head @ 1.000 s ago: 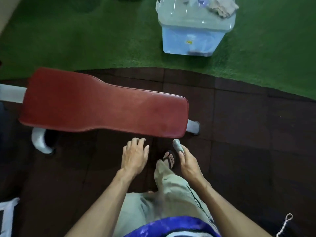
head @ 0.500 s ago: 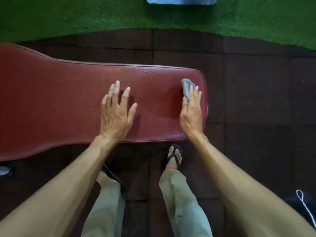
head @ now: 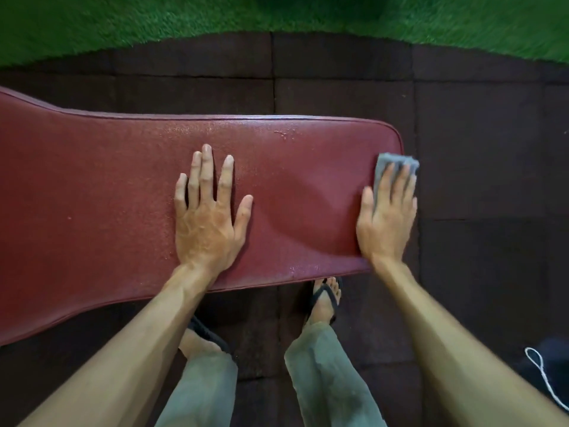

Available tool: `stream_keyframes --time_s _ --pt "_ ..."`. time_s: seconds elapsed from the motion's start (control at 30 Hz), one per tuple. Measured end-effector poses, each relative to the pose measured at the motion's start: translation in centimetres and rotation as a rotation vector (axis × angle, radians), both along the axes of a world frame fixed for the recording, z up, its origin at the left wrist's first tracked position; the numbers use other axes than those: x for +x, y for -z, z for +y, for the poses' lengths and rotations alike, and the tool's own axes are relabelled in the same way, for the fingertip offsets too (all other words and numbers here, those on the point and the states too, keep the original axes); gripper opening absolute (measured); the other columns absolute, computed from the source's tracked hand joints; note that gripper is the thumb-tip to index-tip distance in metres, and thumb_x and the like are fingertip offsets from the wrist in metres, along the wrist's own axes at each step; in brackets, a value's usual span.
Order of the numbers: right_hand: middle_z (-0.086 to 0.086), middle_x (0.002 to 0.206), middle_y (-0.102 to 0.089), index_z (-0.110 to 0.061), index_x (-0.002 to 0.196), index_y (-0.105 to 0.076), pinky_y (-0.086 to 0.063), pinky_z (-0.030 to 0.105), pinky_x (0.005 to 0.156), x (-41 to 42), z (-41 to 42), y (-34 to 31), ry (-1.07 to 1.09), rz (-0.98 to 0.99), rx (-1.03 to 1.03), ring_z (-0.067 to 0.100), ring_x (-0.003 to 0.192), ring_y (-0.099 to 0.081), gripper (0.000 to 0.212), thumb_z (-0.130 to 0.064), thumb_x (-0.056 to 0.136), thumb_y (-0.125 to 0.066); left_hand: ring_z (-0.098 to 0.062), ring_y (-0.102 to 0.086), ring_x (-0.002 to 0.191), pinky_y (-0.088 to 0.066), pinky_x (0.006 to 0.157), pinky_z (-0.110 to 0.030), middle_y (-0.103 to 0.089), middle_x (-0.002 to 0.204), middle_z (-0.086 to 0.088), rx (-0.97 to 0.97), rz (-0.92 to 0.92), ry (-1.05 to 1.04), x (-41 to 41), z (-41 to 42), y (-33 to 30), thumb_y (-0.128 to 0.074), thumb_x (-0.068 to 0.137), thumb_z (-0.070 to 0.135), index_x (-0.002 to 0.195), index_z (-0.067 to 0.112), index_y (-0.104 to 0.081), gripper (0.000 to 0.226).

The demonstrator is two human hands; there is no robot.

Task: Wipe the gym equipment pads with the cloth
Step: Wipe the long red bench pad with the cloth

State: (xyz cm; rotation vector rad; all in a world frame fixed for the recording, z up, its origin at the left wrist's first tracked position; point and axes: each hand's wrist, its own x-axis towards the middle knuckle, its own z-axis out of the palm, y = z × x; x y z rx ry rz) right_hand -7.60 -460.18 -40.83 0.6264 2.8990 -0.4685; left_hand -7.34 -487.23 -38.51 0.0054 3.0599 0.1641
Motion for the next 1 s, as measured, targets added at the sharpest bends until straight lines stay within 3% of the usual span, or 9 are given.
stream_keyframes --time_s 0.1,0.23,0.4,0.5,0.6,0.67,0.73,0.83,1.0 --pt "0.010 0.167 -0.010 -0.018 0.159 -0.017 -0.015 0.054 0.122 -6.0 -5.8 -0.4 0.030 0.107 -0.045 0.029 0.154 -0.007 0.068 -0.049 0.099 -0.017 -0.028 -0.010 0.156 -0.012 0.126 -0.047 -0.009 0.168 -0.013 -0.009 0.020 0.002 0.0 0.0 0.1 -0.026 0.104 0.049 0.159 0.018 -0.020 0.064" --pt "0.004 0.168 -0.006 -0.022 0.159 -0.016 -0.012 0.048 0.124 1.6 -12.1 -2.2 -0.482 0.100 -0.097 0.023 0.155 0.001 0.057 -0.040 0.105 -0.024 -0.026 -0.012 0.156 -0.014 0.125 -0.046 -0.013 0.168 -0.012 0.009 0.048 0.000 0.2 -0.1 0.1 -0.029 0.105 0.042 0.159 0.019 -0.022 0.059" --pt "-0.001 0.167 -0.010 -0.030 0.158 -0.014 -0.027 0.055 0.116 9.2 -2.1 -1.1 -0.796 0.009 -0.010 0.023 0.155 -0.008 0.056 -0.045 0.106 -0.025 -0.026 -0.011 0.156 -0.014 0.125 -0.046 -0.011 0.168 -0.012 -0.012 0.026 -0.010 0.1 -0.1 0.0 -0.028 0.104 0.042 0.159 0.020 -0.019 0.060" --pt "-0.001 0.168 -0.001 -0.033 0.158 -0.004 -0.018 0.059 0.119 3.3 1.3 -0.3 -0.531 -0.012 0.023 0.020 0.155 -0.001 0.060 -0.053 0.103 -0.016 -0.027 -0.011 0.156 -0.013 0.125 -0.047 -0.011 0.168 -0.013 -0.033 0.015 -0.003 0.1 0.0 0.3 -0.025 0.104 0.046 0.159 0.019 -0.019 0.061" --pt "0.004 0.168 -0.003 -0.025 0.159 -0.010 -0.013 0.055 0.122 -4.4 -3.8 -0.4 -0.141 0.048 -0.024 0.025 0.155 0.001 0.065 -0.053 0.101 -0.017 -0.028 -0.011 0.156 -0.012 0.125 -0.046 -0.011 0.168 -0.013 -0.035 0.024 0.002 0.2 -0.1 0.4 -0.025 0.105 0.046 0.159 0.018 -0.020 0.061" --pt "0.004 0.168 -0.006 -0.024 0.159 -0.015 -0.013 0.053 0.122 -4.9 -9.4 -1.0 -0.165 0.105 -0.083 0.026 0.155 -0.001 0.062 -0.049 0.102 -0.019 -0.027 -0.011 0.156 -0.013 0.125 -0.046 -0.011 0.168 -0.012 -0.030 0.035 -0.003 0.2 -0.1 0.4 -0.025 0.105 0.045 0.159 0.019 -0.020 0.060" --pt "0.002 0.168 -0.004 -0.025 0.159 -0.014 -0.013 0.051 0.123 -0.1 -12.6 -2.0 -0.410 0.102 -0.122 0.023 0.155 0.001 0.057 -0.042 0.105 -0.020 -0.026 -0.011 0.156 -0.014 0.125 -0.046 -0.012 0.168 -0.011 -0.011 0.043 -0.001 0.3 -0.1 0.4 -0.025 0.106 0.043 0.159 0.019 -0.020 0.059" --pt "-0.005 0.168 0.000 -0.032 0.158 -0.010 -0.015 0.049 0.122 8.4 -9.4 -2.1 -0.570 0.036 -0.146 0.019 0.155 0.000 0.054 -0.041 0.106 -0.021 -0.025 -0.010 0.156 -0.014 0.125 -0.046 -0.011 0.168 -0.010 0.011 0.033 -0.004 0.2 -0.2 0.4 -0.024 0.106 0.041 0.159 0.019 -0.020 0.058" --pt "-0.004 0.168 0.005 -0.033 0.158 -0.008 -0.010 0.058 0.121 4.0 -0.9 -0.3 -0.203 -0.058 -0.063 0.018 0.155 0.006 0.060 -0.052 0.102 -0.015 -0.026 -0.011 0.156 -0.015 0.125 -0.047 -0.011 0.168 -0.011 -0.013 0.030 -0.003 0.3 -0.1 0.7 -0.022 0.106 0.045 0.160 0.019 -0.019 0.060"
